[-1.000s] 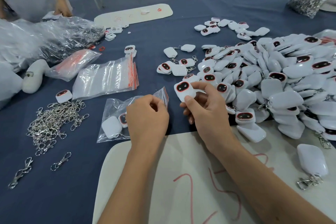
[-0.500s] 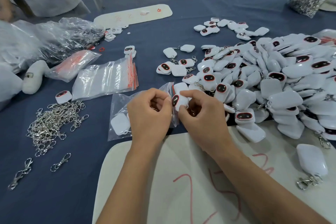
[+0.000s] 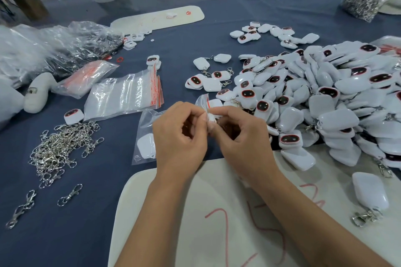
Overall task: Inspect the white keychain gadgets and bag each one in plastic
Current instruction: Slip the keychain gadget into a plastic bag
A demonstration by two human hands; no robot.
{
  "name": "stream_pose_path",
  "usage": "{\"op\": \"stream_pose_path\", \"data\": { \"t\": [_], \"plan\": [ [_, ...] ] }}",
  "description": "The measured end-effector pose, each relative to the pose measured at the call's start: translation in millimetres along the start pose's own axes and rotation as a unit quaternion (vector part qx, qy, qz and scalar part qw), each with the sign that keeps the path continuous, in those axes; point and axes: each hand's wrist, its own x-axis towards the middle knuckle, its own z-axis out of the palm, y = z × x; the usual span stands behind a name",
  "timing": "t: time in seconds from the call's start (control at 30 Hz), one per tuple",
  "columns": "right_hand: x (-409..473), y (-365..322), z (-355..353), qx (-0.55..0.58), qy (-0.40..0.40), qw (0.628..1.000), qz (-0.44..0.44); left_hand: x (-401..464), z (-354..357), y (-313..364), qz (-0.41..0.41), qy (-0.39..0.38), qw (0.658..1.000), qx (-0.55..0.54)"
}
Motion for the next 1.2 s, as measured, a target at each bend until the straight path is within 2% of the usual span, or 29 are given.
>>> {"op": "stream_pose_path", "data": {
  "t": [0.13,0.3,0.4,0.53,0.67,0.9,0.97,1.03,1.1,1.13,1.2],
  "plan": [
    [-1.1,-1.0,0.7,-0.047,-0.018,0.998,-0.044,-1.9,1.5,-0.4,0.033,-0.017,0.999,-0.008],
    [-3.7,1.3,0.2,-0.012,0.04,0.999,-0.033,-3.6,6.8,1.2,0.022,-0.026,0.999,-0.017],
    [-3.0,-0.2,0.7,-0.003,-0.002,0.999,-0.035,-3.2,6.3,0.6,0.003,0.001,1.0,-0.02],
    [-1.4,1.1,0.7,-0.026,-0.064,0.997,-0.035,-4.2,4.6,3.9,0.022,0.028,0.999,-0.021],
    [-3.1,-0.8,1.4,-0.111,-0.107,0.985,-0.075,-4.9,4.7,5.9,0.036,0.061,0.997,-0.029],
    [1.1,-1.9,-4.3,0.069,-0.235,0.97,0.0,-4.9,5.9,5.0,0.036,0.076,0.996,-0.002],
    [-0.3,-4.1,-2.1,0.094,-0.187,0.978,0.008,-4.4,5.9,5.2,0.034,0.087,0.996,0.007],
    [-1.2,-3.5,-1.0,0.008,-0.035,0.999,-0.003,-3.4,7.0,3.7,0.013,0.084,0.996,0.017],
    [-0.8,-1.7,-5.7,-0.132,0.113,0.984,-0.029,-2.7,9.9,-0.5,-0.034,0.036,0.998,0.024],
    [0.6,-1.5,-8.8,-0.196,0.142,0.969,-0.041,-3.0,12.1,-3.5,-0.056,-0.004,0.998,0.034],
    [2.6,-1.8,-13.2,-0.297,0.111,0.947,-0.053,-5.3,17.0,-8.1,-0.07,-0.096,0.989,0.084]
  ]
}}
